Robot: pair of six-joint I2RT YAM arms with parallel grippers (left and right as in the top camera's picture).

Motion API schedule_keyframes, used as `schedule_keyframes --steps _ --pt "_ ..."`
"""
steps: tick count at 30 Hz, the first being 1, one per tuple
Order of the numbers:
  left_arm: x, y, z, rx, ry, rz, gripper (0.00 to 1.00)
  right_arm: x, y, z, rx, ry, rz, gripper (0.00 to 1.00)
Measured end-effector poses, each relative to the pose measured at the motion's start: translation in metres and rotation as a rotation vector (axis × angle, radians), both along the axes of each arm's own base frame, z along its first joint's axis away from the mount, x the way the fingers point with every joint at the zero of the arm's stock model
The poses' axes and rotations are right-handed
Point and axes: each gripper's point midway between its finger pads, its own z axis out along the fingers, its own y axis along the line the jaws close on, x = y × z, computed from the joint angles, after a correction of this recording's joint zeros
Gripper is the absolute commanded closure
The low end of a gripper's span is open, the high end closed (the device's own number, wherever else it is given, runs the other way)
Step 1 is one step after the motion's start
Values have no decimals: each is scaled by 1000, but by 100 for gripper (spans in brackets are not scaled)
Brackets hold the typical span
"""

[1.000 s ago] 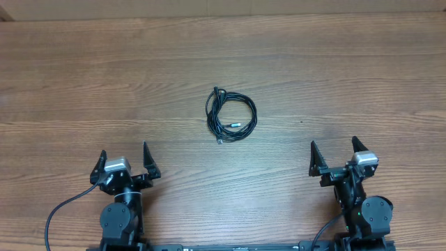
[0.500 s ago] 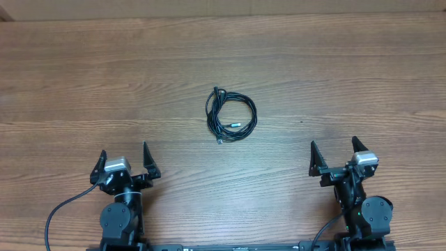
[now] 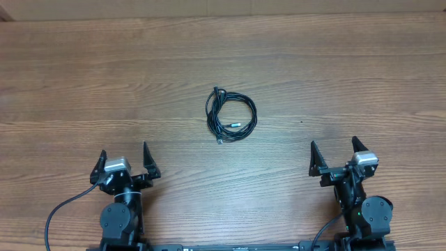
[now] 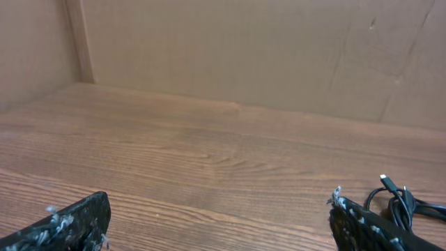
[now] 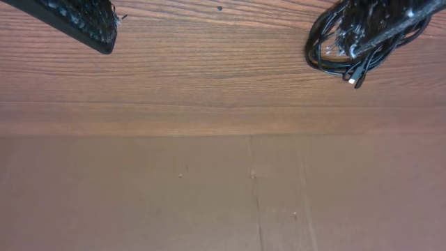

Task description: Untangle cables

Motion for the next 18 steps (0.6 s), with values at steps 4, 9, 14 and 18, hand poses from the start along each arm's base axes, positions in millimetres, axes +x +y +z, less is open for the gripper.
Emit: schedule_keyframes --steps 4,9,14,18 --pt "0 0 0 0 0 0 0 0 0 0 0 0 0 0" --pt "0 0 0 0 2 0 0 0 0 0 0 0 0 0" --pt "0 0 -1 0 2 0 0 -1 4 1 4 -4 21 0" --pt "0 0 0 0 2 0 0 -1 5 2 5 -8 30 0"
